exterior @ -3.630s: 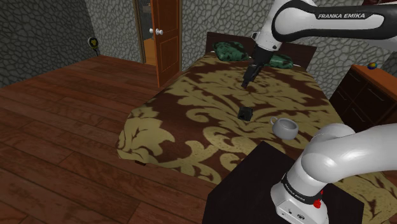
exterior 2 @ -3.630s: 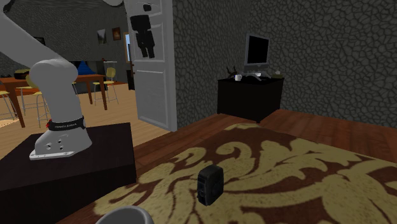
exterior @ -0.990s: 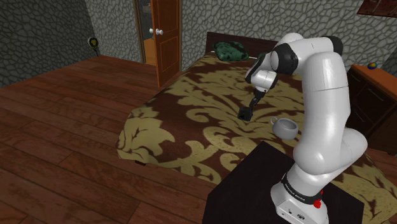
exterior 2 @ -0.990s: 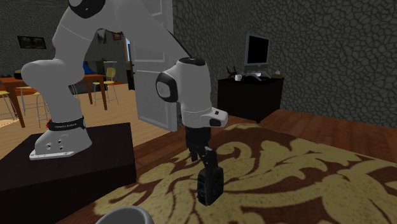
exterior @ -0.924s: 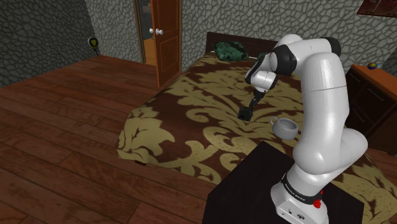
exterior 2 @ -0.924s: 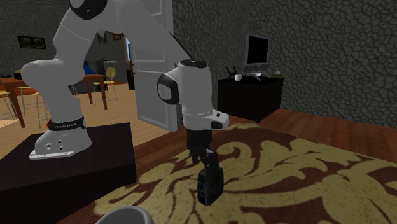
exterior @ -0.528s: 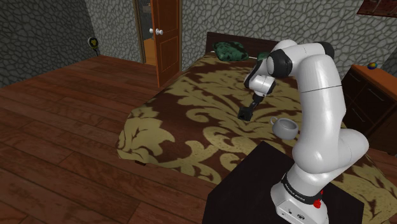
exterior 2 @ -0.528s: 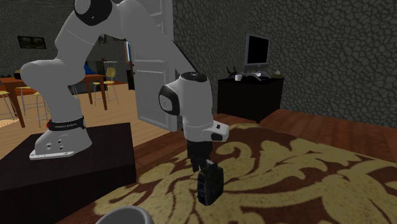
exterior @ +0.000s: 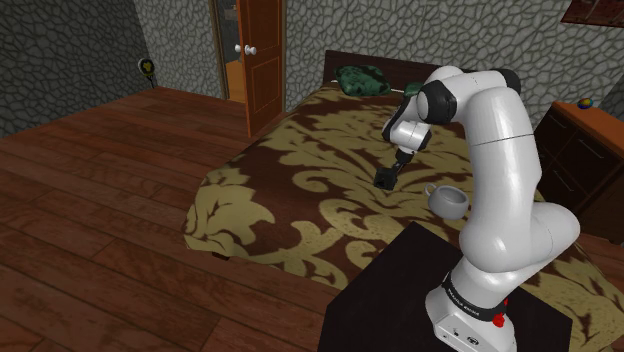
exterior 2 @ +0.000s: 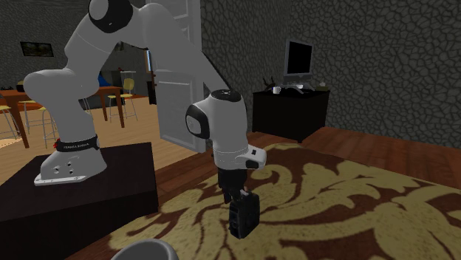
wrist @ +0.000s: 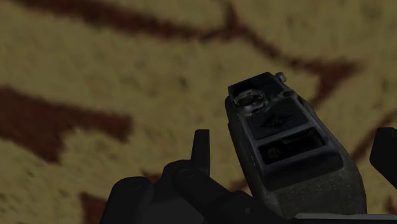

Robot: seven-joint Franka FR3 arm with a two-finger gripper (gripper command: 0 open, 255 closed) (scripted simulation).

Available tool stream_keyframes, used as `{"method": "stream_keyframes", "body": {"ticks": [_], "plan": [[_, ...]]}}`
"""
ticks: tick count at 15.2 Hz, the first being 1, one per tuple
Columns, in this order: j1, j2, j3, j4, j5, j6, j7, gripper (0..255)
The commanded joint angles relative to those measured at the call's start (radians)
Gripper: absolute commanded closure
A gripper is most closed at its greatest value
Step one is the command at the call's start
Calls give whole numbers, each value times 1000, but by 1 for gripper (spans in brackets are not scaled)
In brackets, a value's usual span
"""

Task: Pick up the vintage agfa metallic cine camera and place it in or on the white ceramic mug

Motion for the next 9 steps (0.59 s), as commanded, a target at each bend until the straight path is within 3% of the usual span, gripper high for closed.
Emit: {"method": "stream_keyframes", "body": {"ticks": [1,2,9], "plan": [[0,0,0,0,0,0,0,0],[0,0,0,0,0,0,0,255],[1,-2,0,-2,0,0,0,255]]}}
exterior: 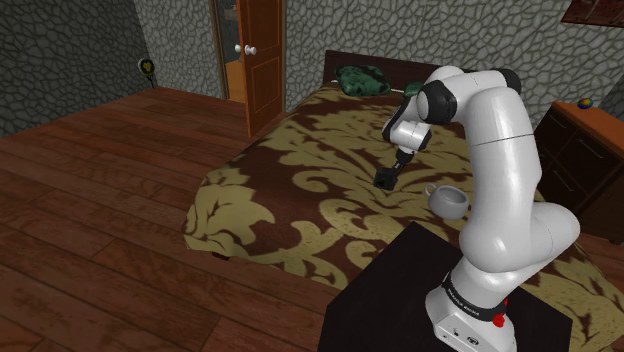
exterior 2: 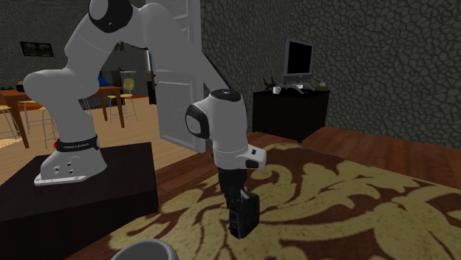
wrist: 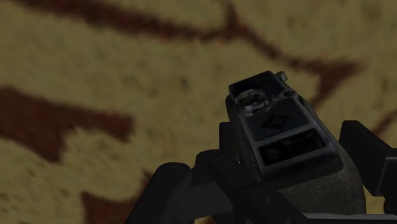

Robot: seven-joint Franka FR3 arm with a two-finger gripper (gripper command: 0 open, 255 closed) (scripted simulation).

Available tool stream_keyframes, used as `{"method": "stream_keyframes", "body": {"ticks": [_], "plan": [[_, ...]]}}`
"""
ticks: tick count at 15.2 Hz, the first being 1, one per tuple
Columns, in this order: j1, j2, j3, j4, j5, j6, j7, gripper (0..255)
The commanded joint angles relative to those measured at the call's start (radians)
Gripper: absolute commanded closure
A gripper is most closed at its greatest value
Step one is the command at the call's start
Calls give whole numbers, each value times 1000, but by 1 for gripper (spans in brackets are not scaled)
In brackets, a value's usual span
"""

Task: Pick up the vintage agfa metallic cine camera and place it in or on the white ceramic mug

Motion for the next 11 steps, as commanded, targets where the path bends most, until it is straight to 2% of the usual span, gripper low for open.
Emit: {"method": "stream_keyframes", "body": {"ticks": [1,11], "plan": [[0,1,1,0,0,0,0,255],[36,-91,-49,-23,-55,-67,41,255]]}}
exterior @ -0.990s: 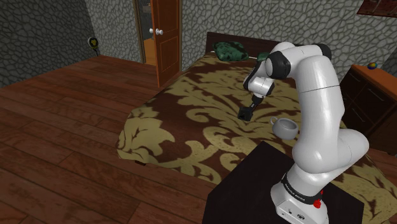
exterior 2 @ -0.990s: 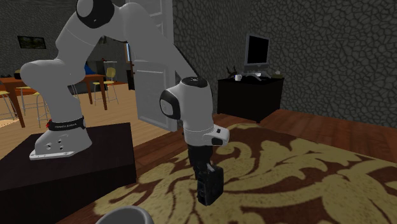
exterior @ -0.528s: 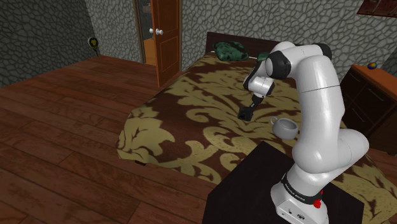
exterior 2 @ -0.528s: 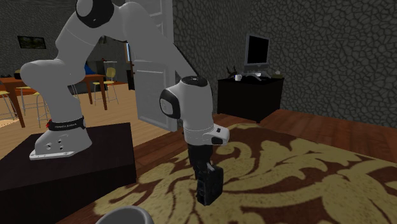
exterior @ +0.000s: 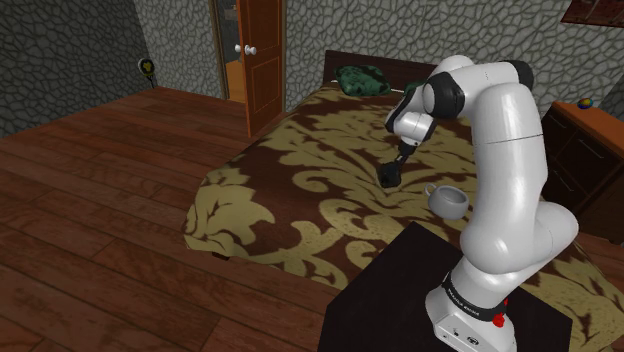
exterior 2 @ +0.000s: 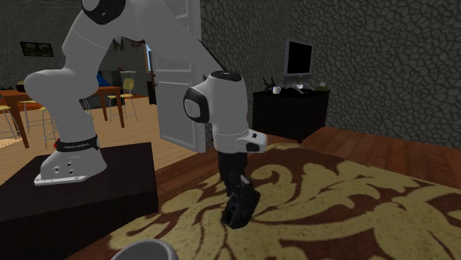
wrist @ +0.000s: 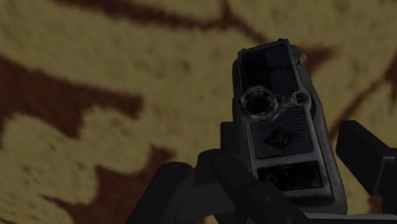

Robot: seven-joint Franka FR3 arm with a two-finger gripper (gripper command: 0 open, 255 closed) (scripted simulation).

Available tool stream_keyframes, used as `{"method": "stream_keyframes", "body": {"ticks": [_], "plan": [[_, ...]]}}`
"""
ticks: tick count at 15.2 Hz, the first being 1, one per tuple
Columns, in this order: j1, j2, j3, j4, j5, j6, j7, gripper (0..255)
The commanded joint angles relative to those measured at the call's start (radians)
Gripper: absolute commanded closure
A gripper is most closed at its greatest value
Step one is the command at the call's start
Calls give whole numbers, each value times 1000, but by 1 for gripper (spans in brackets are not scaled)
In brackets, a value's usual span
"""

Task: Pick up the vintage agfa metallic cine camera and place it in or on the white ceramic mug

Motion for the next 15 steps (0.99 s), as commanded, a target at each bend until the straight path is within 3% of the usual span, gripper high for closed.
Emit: {"method": "stream_keyframes", "body": {"ticks": [1,15], "plan": [[7,-19,-10,-3,-12,-14,8,255],[55,-148,-78,-2,-107,-132,78,255]]}}
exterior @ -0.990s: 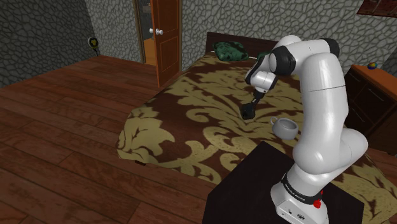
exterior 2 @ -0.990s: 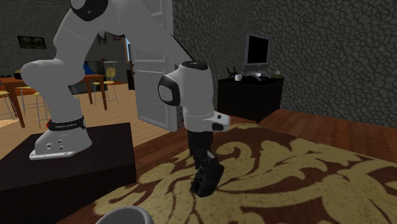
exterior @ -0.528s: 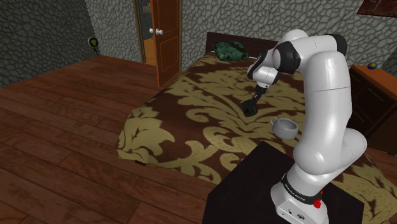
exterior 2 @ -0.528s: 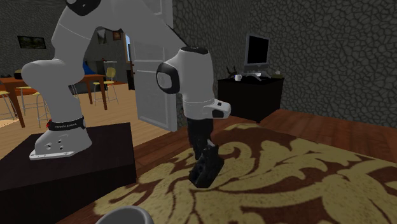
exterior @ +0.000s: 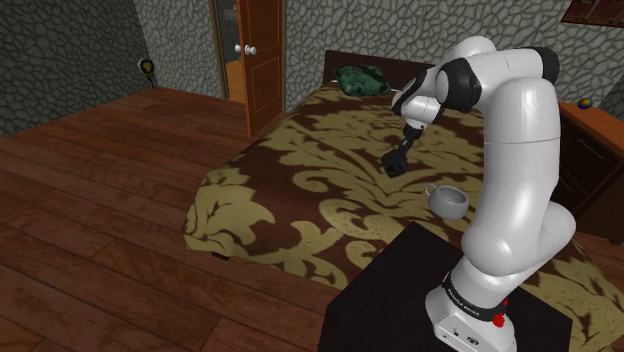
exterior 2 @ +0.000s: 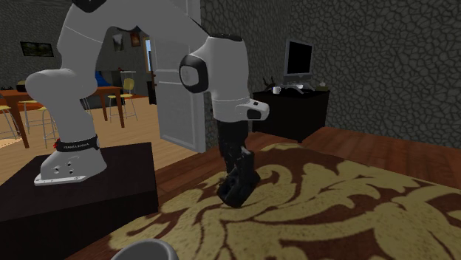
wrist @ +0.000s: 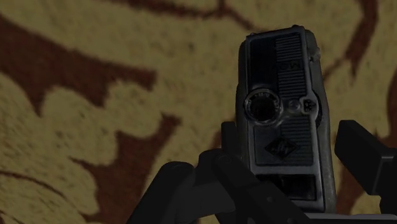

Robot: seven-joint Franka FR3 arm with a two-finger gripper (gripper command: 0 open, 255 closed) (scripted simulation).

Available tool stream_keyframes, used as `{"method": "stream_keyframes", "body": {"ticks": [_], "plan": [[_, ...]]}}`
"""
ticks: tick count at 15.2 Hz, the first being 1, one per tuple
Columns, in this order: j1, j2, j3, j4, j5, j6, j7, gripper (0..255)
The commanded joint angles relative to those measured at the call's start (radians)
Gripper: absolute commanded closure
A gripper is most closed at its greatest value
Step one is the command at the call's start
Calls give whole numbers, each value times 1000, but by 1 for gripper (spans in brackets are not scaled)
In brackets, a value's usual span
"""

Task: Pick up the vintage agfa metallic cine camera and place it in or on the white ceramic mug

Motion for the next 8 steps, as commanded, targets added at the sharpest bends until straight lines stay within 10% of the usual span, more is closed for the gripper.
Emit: {"method": "stream_keyframes", "body": {"ticks": [1,8], "plan": [[7,-20,-10,3,-16,-20,12,255],[26,-76,-37,22,-62,-86,46,255]]}}
